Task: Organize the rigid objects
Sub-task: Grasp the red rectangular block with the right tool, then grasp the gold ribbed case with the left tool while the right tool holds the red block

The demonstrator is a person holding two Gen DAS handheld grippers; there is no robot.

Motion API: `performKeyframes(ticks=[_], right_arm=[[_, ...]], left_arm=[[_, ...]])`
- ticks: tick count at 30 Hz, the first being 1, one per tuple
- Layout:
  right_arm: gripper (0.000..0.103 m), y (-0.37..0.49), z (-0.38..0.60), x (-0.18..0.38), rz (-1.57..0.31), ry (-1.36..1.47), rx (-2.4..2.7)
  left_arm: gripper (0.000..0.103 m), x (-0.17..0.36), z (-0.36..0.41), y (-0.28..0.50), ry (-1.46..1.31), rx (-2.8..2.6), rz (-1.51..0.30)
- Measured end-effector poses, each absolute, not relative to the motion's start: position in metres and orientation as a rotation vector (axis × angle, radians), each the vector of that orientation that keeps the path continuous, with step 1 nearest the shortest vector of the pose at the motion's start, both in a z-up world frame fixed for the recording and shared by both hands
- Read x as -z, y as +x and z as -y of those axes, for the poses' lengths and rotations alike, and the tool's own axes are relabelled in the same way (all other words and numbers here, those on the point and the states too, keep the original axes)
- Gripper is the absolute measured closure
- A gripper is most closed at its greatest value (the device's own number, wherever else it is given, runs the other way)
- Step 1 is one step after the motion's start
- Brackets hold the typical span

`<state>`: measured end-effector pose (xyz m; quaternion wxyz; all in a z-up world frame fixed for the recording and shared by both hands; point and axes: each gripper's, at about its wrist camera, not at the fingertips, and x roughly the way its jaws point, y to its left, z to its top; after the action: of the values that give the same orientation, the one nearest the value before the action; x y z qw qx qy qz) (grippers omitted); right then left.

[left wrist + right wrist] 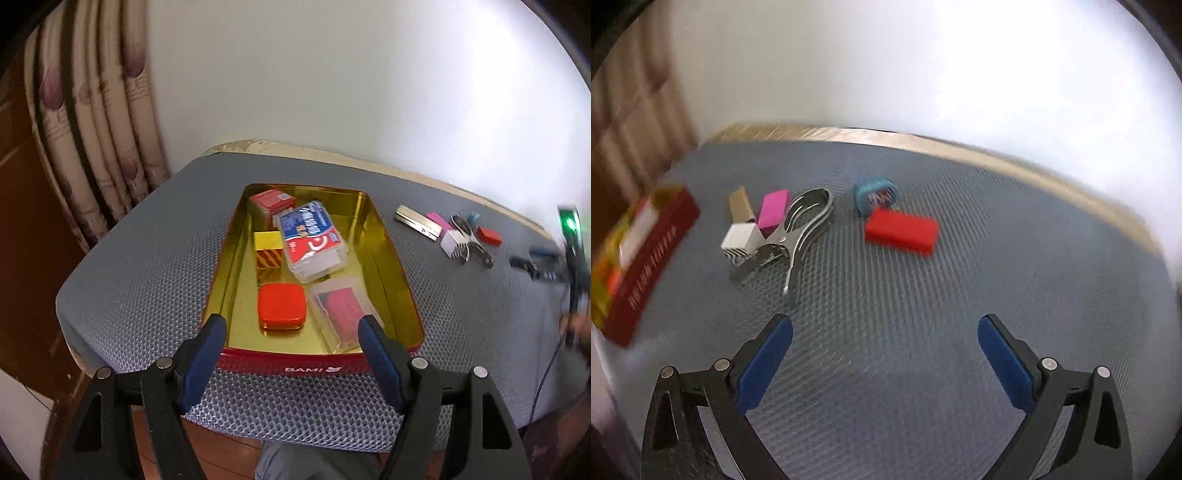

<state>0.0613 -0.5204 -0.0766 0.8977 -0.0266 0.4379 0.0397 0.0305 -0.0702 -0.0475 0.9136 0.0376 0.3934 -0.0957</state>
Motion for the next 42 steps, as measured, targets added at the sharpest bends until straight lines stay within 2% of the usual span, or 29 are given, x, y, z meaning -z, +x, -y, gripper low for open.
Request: performKeyframes(ticks=[4,7,12,13,15,16,17,18,20,21,27,34,42], right_arm=[[0.005,0.102,0.517,0.073,-0.964,-0.267,-0.220],[0.012,0.129,0.517,0.071,-1.018,-0.357,-0.294],[0.014,0.167,0.520,0.078,-1.090,-0.448,-0.361],[0.018,0.176,0.522,0.082,-1.124,-0.429,-0.389],[0.041,0.187,0.519,0.095,-1.213,-0.413,-0.438],[0.041,0.184,0.515,0.100,-1.205,-0.391,-0.441],[0.051,0.187,0.516,0.102,-1.234,-0.354,-0.444],[0.054,0.187,0.517,0.102,-1.249,-0.312,-0.442],[0.071,0.177,0.513,0.102,-1.245,-0.303,-0.418],[0.076,0.165,0.512,0.101,-1.248,-0.275,-0.416],[0.076,0.078,0.528,0.100,-1.146,-0.070,-0.354],[0.076,-0.010,0.552,0.087,-0.997,0.265,-0.306],[0.075,-0.042,0.560,0.105,-0.972,0.394,-0.306]], left_arm=[[0.027,0.048,0.082,0.029,0.132,0.192,-0.820],[0.027,0.044,0.085,0.029,0.125,0.189,-0.824],[0.027,0.036,0.089,0.035,0.106,0.187,-0.835],[0.027,0.035,0.092,0.037,0.110,0.188,-0.847],[0.027,0.035,0.098,0.042,0.119,0.196,-0.866],[0.027,0.034,0.102,0.044,0.119,0.208,-0.872],[0.027,0.032,0.105,0.045,0.118,0.215,-0.872],[0.027,0.030,0.109,0.047,0.120,0.223,-0.872],[0.027,0.025,0.116,0.051,0.125,0.237,-0.876],[0.027,0.021,0.119,0.052,0.118,0.254,-0.873],[0.027,0.004,0.148,0.065,0.107,0.355,-0.859],[0.027,0.009,0.196,0.101,0.061,0.469,-0.978],[0.027,0.026,0.264,0.189,-0.006,0.443,-1.120]])
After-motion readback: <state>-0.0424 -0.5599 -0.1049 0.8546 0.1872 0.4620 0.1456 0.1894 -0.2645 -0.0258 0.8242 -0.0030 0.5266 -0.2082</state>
